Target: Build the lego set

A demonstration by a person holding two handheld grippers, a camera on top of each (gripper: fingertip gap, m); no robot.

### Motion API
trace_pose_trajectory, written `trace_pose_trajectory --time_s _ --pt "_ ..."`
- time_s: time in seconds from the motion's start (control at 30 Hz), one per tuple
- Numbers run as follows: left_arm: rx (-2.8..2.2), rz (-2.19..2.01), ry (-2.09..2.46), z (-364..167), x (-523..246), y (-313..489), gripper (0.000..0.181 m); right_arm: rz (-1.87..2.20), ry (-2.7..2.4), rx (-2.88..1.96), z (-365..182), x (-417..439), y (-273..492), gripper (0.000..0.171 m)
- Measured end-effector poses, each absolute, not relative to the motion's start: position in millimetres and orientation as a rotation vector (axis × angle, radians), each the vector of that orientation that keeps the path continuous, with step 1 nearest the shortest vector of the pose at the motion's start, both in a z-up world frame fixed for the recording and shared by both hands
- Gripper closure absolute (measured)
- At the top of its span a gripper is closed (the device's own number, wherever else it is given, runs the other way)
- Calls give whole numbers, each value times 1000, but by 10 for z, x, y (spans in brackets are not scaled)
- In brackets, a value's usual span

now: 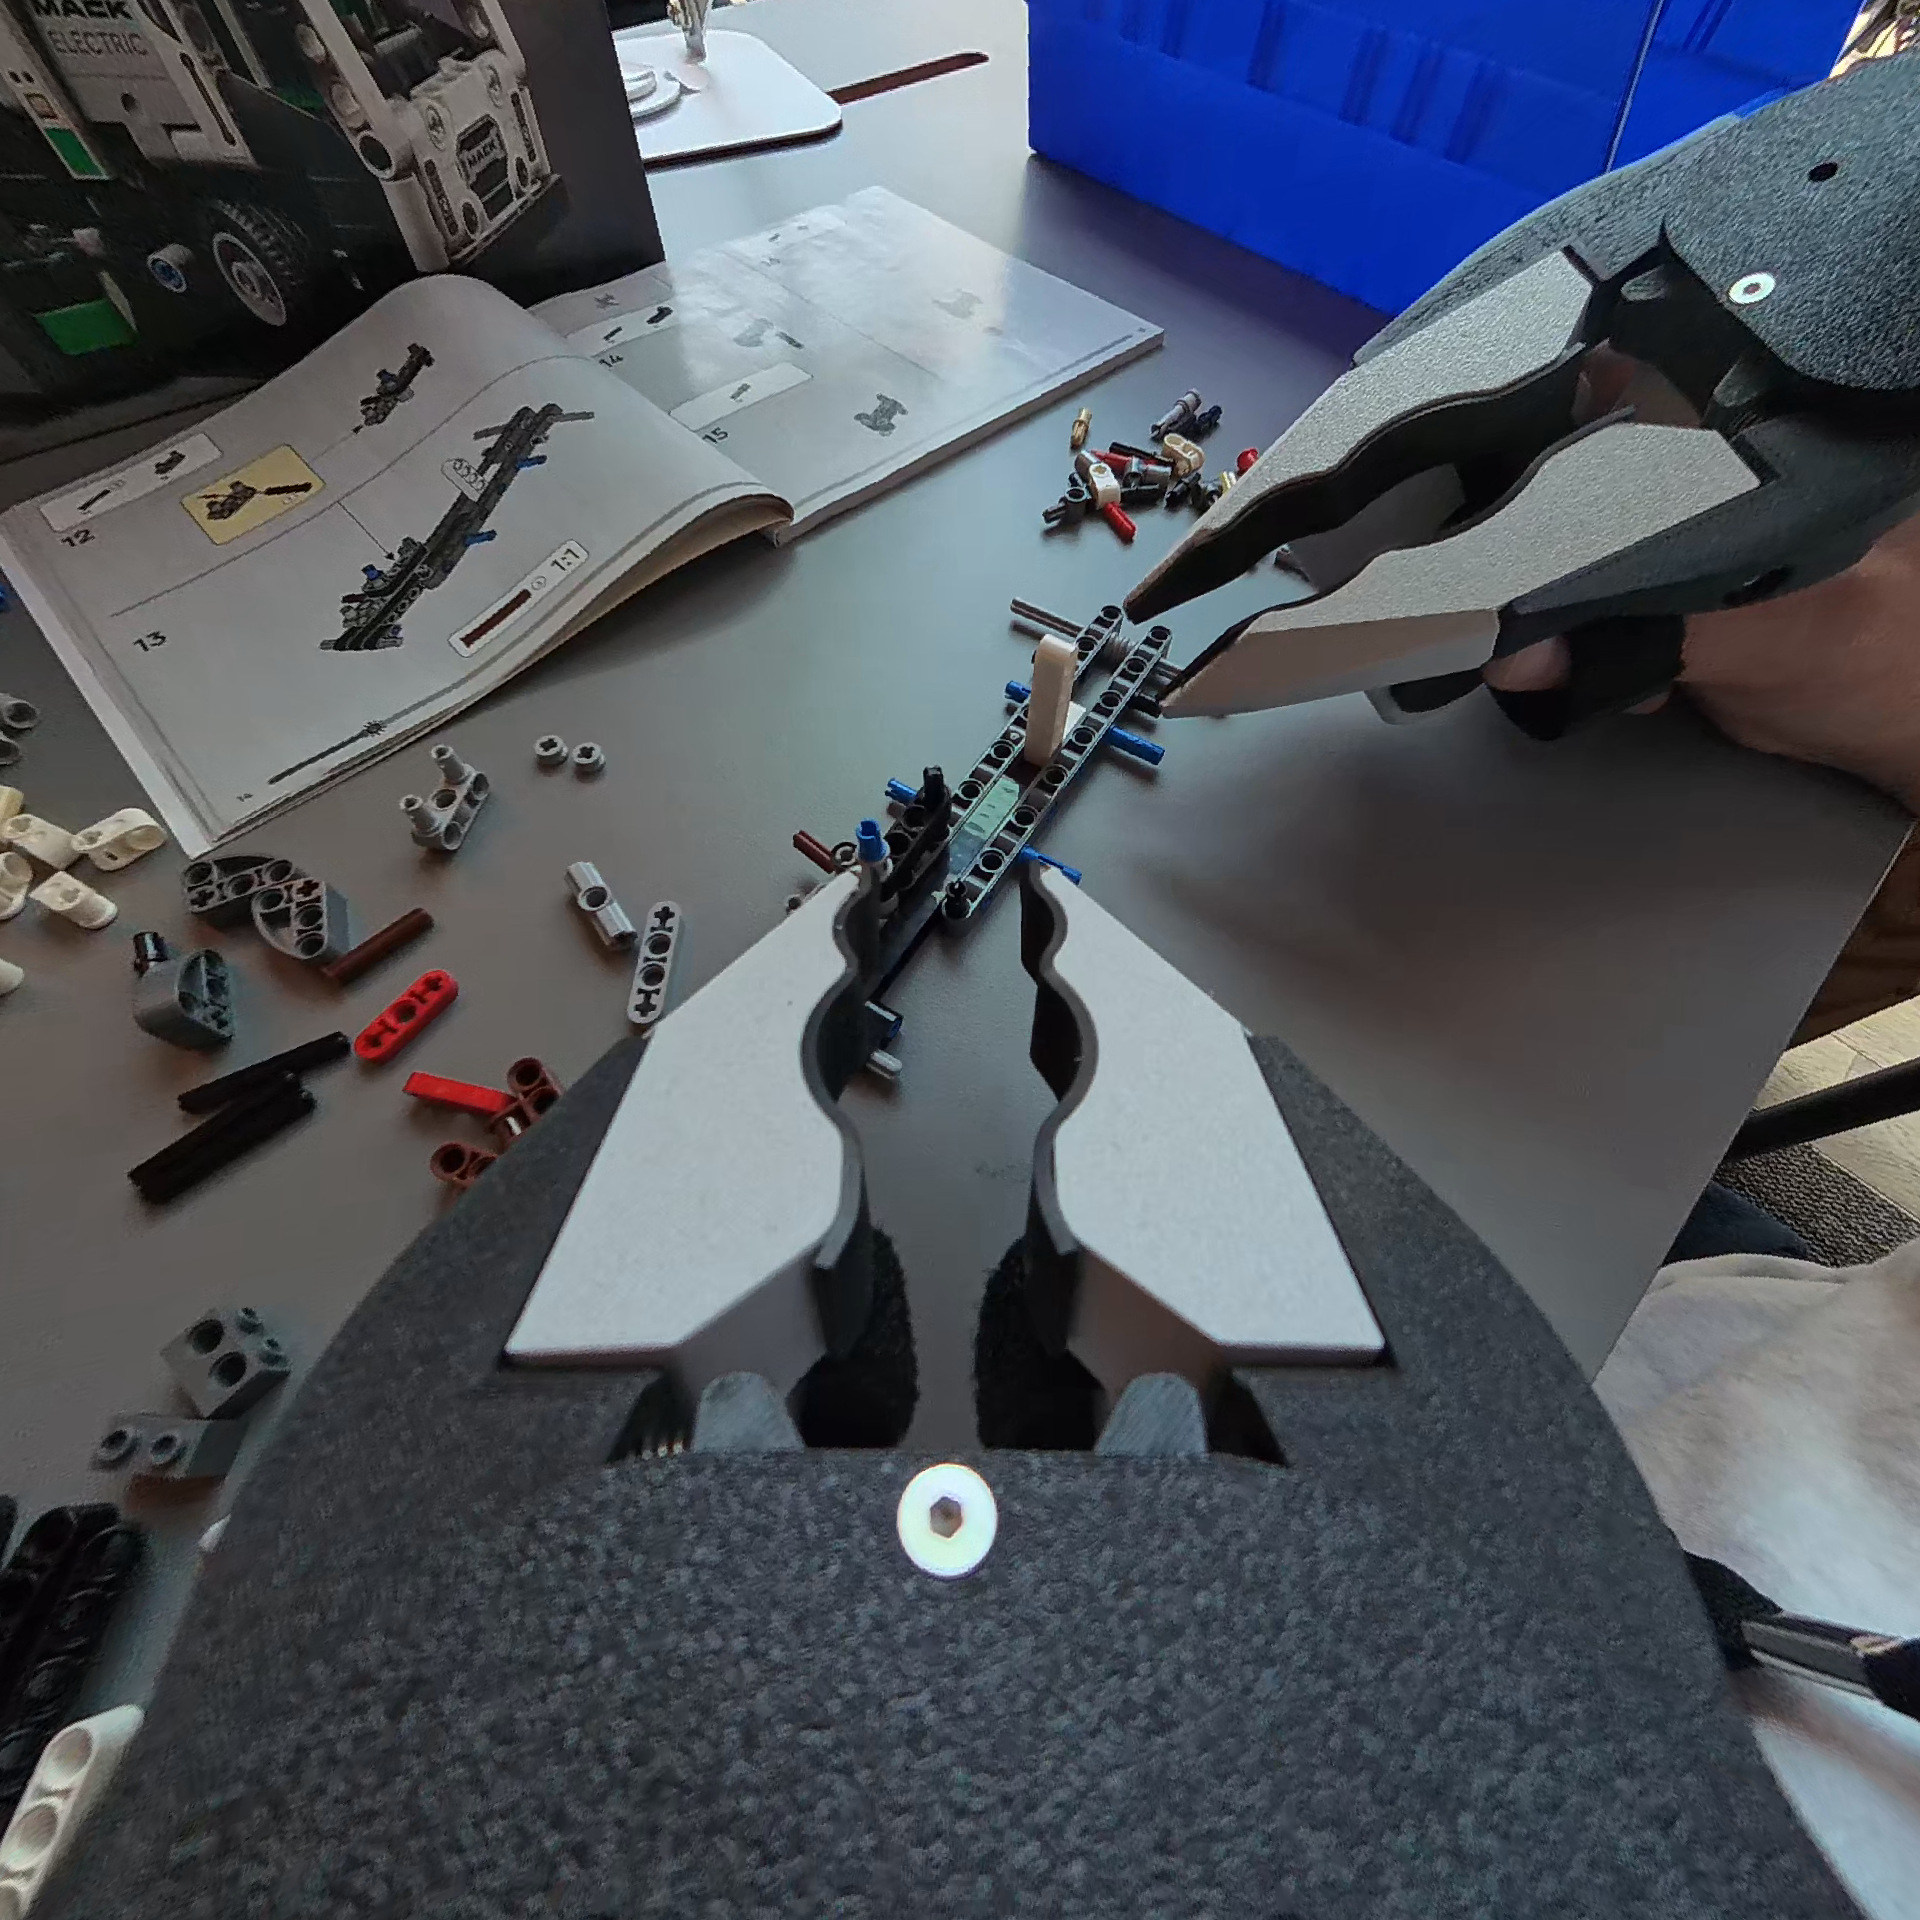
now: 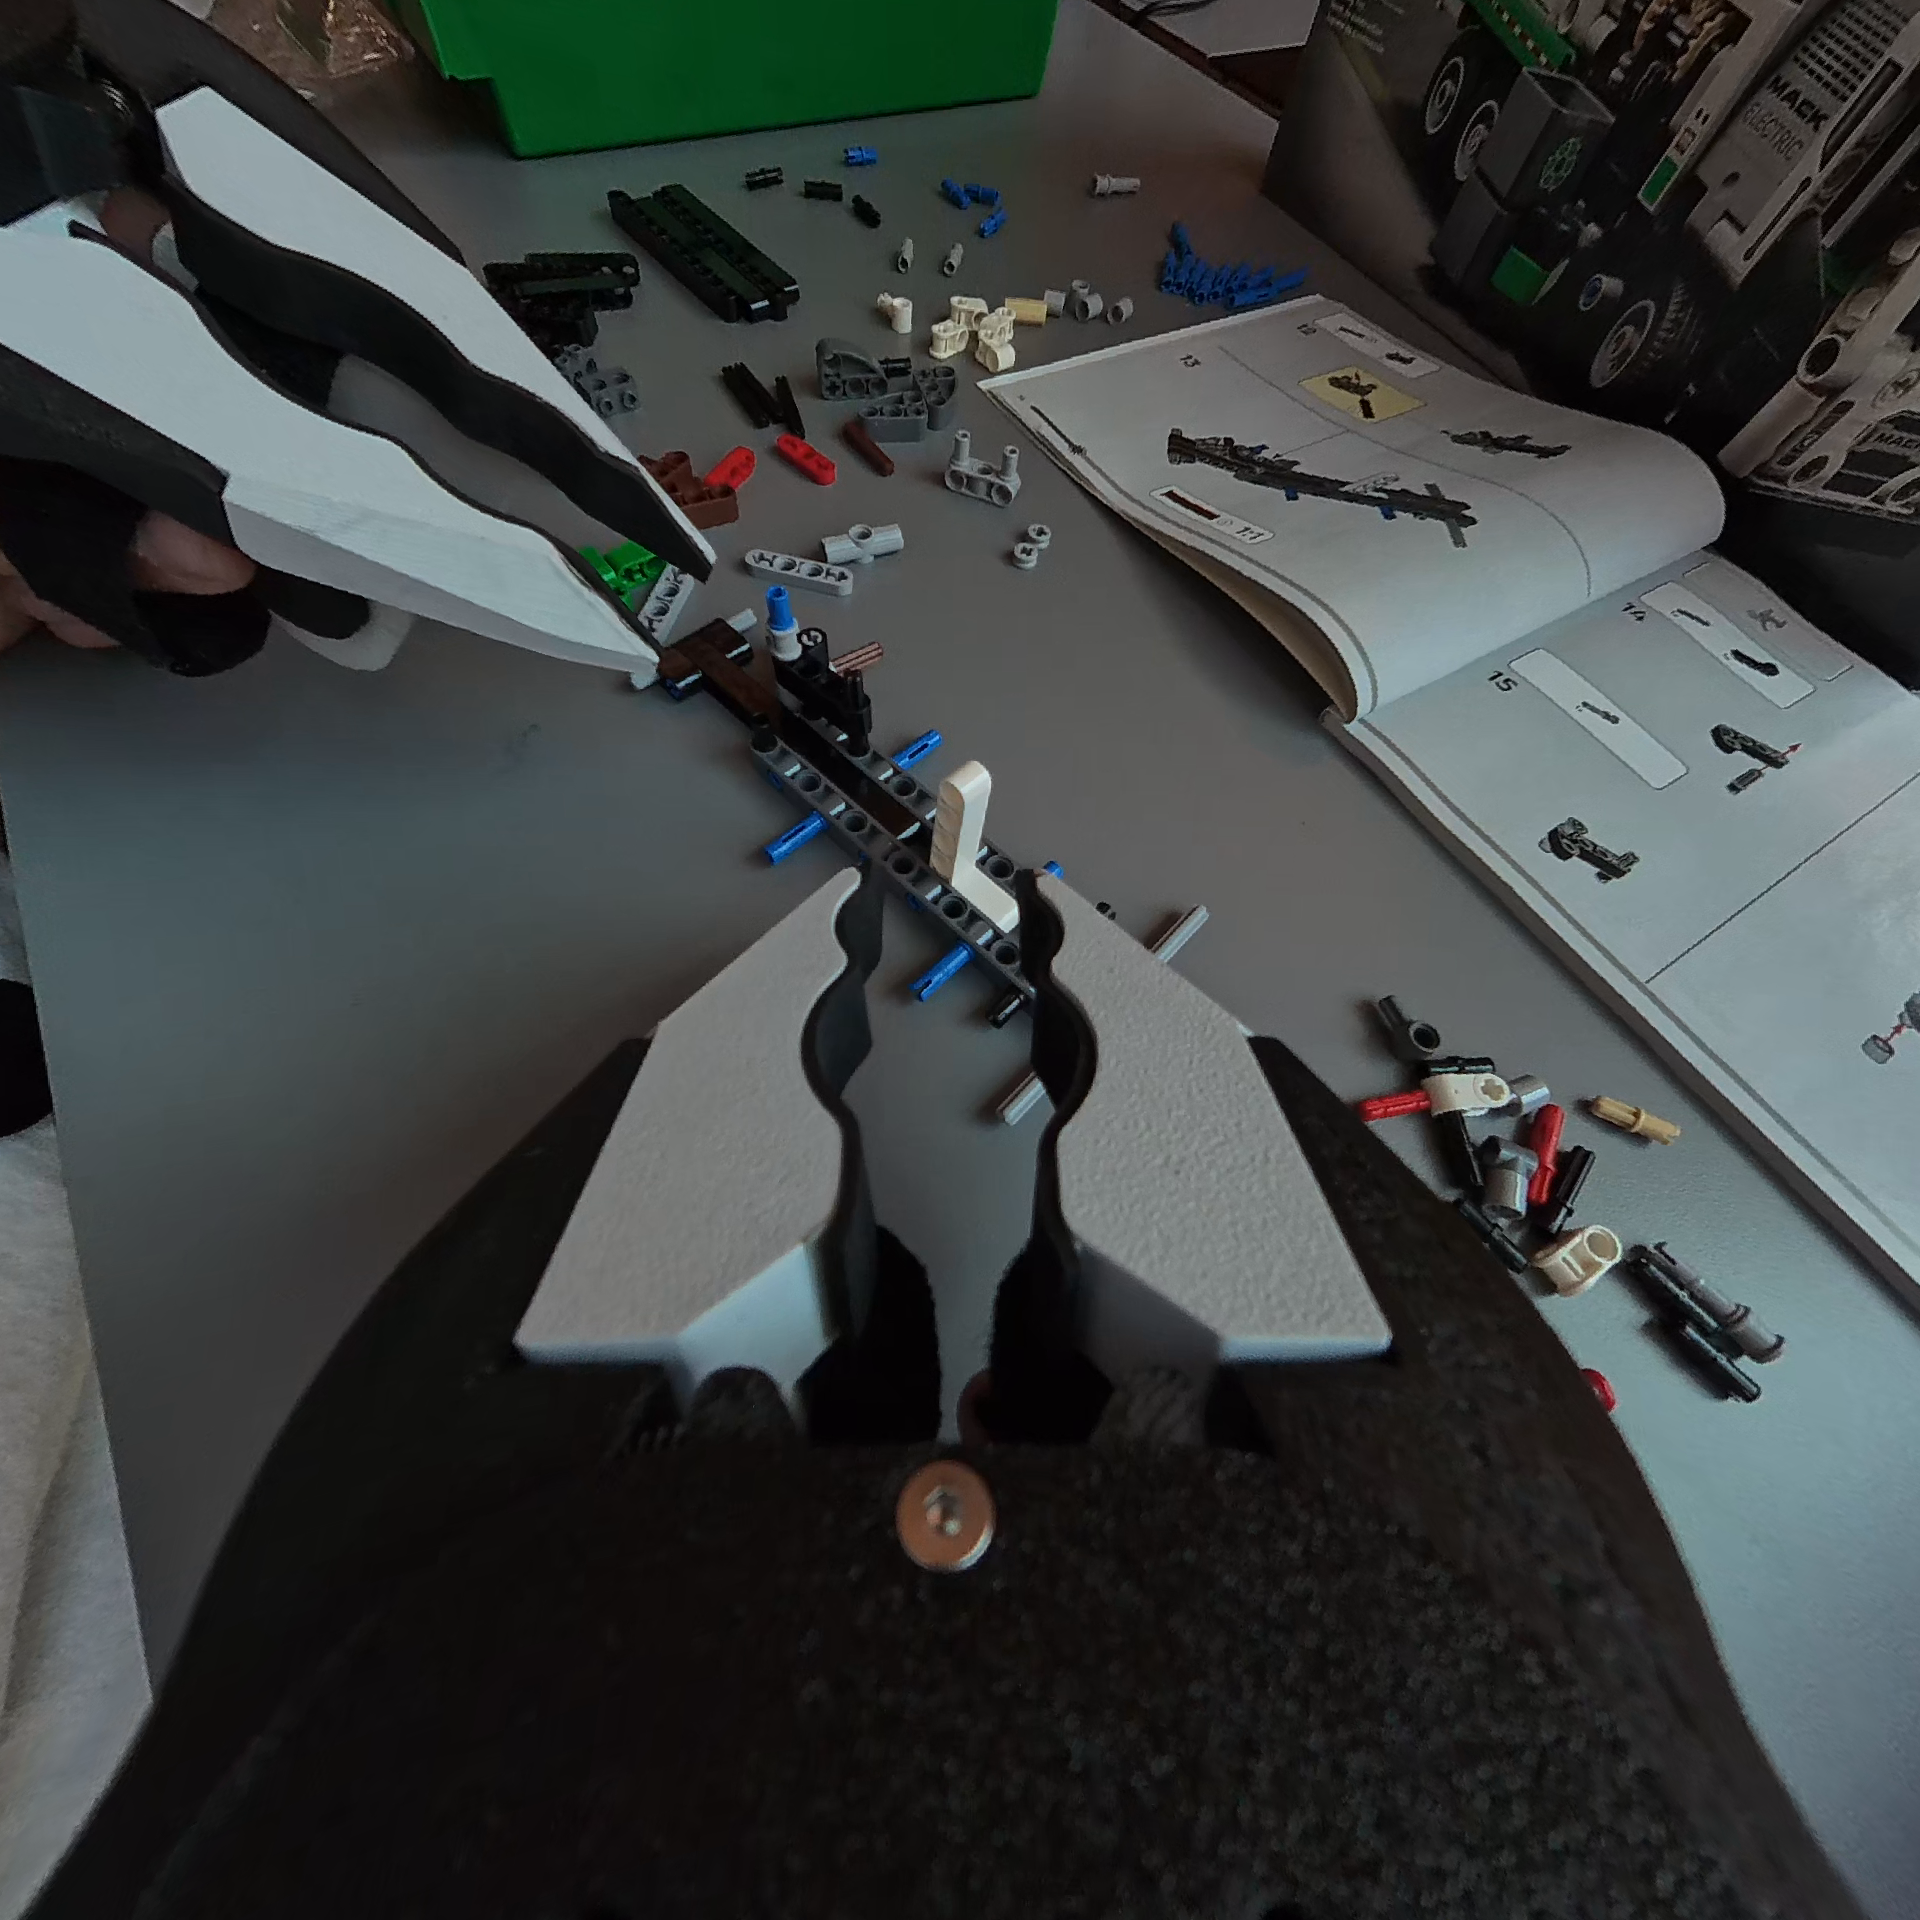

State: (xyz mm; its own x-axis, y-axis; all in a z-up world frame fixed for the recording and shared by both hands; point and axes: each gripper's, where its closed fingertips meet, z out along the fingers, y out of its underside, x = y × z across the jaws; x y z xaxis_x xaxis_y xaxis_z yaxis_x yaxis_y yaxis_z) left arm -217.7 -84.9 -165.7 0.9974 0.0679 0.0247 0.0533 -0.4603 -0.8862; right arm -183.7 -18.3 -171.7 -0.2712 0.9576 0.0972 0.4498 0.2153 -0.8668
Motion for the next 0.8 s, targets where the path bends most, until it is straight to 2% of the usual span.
trace_pose_trajectory --time_s 0.4,0.67,0.8 --pt "-2036 23 -112 -1553 -2457 -1039 159 988 -1826 -1304 -1707 -1836 -181 149" --pt "-2275 -119 147 -1723 -2423 -994 151 1006 -1824 -1312 -1700 -1834 -180 149" --pt "-2358 -45 305 -1889 -2470 -898 131 1006 -1822 -1311 -1696 -1834 -180 149"
